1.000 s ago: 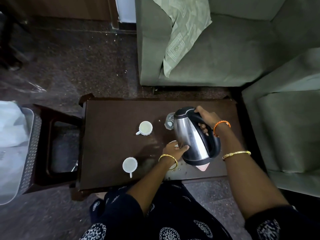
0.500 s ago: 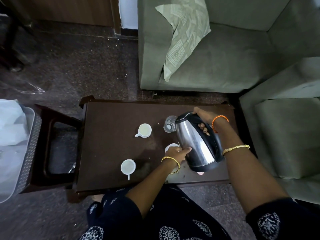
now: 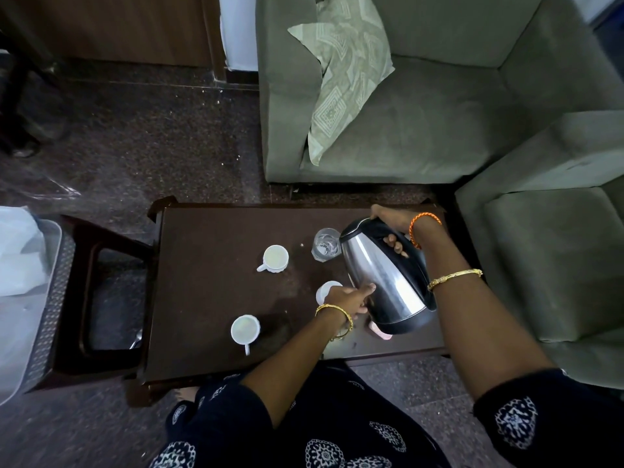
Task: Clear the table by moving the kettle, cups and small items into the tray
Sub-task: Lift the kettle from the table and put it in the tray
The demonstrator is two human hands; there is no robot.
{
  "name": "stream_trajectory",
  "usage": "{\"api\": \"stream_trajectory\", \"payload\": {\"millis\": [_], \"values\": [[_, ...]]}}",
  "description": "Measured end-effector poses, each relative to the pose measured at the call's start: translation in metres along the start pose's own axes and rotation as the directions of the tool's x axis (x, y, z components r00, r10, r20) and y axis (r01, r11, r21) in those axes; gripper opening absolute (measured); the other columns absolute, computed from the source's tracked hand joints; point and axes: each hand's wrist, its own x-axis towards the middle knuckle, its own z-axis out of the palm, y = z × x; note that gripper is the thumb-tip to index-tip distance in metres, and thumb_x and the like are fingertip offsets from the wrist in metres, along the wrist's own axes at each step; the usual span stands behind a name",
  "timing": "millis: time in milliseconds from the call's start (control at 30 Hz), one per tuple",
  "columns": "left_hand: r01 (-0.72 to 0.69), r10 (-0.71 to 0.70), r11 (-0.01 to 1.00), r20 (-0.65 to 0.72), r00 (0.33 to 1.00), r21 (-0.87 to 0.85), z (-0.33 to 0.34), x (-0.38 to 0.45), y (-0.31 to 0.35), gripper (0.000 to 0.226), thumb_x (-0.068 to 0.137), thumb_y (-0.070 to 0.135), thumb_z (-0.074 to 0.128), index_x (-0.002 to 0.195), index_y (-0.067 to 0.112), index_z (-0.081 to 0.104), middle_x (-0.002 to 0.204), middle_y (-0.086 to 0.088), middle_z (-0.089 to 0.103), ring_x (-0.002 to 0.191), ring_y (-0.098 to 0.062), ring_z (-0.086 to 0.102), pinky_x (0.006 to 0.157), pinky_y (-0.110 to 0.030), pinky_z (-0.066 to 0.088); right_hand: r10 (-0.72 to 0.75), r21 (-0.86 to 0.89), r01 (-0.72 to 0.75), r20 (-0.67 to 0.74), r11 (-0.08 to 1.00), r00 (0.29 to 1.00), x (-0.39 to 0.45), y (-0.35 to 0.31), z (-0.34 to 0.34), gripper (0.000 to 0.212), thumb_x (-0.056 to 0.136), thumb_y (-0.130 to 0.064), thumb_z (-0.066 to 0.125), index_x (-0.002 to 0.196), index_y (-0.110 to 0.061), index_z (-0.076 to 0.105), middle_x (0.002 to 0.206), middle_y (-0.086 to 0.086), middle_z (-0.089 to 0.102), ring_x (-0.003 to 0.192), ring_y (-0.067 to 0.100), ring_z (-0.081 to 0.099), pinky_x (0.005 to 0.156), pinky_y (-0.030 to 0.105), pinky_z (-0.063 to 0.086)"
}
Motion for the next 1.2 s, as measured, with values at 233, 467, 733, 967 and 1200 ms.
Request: {"api": "stream_trajectory", "payload": {"millis": [233,467,733,967,1200], "values": [[-0.014,0.014,0.997,-0.001,1.0,-0.079,0.004,-0.012,0.003,0.027,0.078,0.039,0.07,0.069,0.018,0.055,0.09,-0.006,0.062,0.066,-0.012,0.063,0.058,-0.023,0.045,0.019,0.007,-0.019,0.033,1.0,0.999,-0.011,0.002,-0.003,0.051,0.083,-0.052,0.039,0.091,-0.01,0.067,0.069,-0.006,0.06,0.078,0.027,0.068,0.078,0.031,0.053],[-0.018,0.018,0.991,0.0,1.0,-0.136,0.007,-0.024,0.007,0.029,0.079,0.037,0.069,0.073,0.013,0.055,0.081,-0.007,0.061,0.064,-0.013,0.061,0.056,-0.022,0.043,-0.025,-0.054,0.023,-0.036,0.998,0.999,-0.01,-0.002,-0.002,0.067,0.084,-0.052,0.043,0.131,-0.005,0.051,0.134,0.014,0.055,0.125,0.035,0.05,0.102,0.047,0.041],[-0.01,0.013,0.985,0.019,1.0,-0.17,0.008,-0.027,0.006,0.029,0.077,0.039,0.07,0.075,0.013,0.057,0.081,-0.005,0.061,0.069,-0.015,0.064,0.056,-0.023,0.045,0.02,-0.018,-0.018,0.08,1.0,0.997,-0.012,-0.007,-0.001,0.043,0.075,-0.055,0.043,0.069,-0.016,0.058,0.058,-0.005,0.054,0.051,0.019,0.055,0.057,0.029,0.048],[-0.007,0.013,0.992,0.046,0.999,-0.129,0.002,-0.023,0.005,0.03,0.075,0.045,0.07,0.076,0.016,0.059,0.09,-0.003,0.064,0.08,-0.017,0.068,0.06,-0.025,0.048,-0.041,-0.11,0.042,0.016,0.993,0.999,-0.005,-0.008,0.0,0.053,0.081,-0.055,0.039,0.058,-0.009,0.054,0.058,0.008,0.054,0.051,0.026,0.048,0.061,0.034,0.043],[0.031,-0.024,0.989,0.051,0.998,-0.143,-0.002,-0.021,0.004,0.029,0.072,0.046,0.072,0.072,0.019,0.062,0.076,0.003,0.065,0.068,-0.011,0.066,0.047,-0.02,0.042,-0.021,-0.11,0.026,0.047,0.994,0.999,0.011,-0.012,0.002,0.046,0.077,-0.051,0.04,0.051,-0.013,0.04,0.051,0.006,0.038,0.046,0.02,0.033,0.052,0.028,0.031]]}}
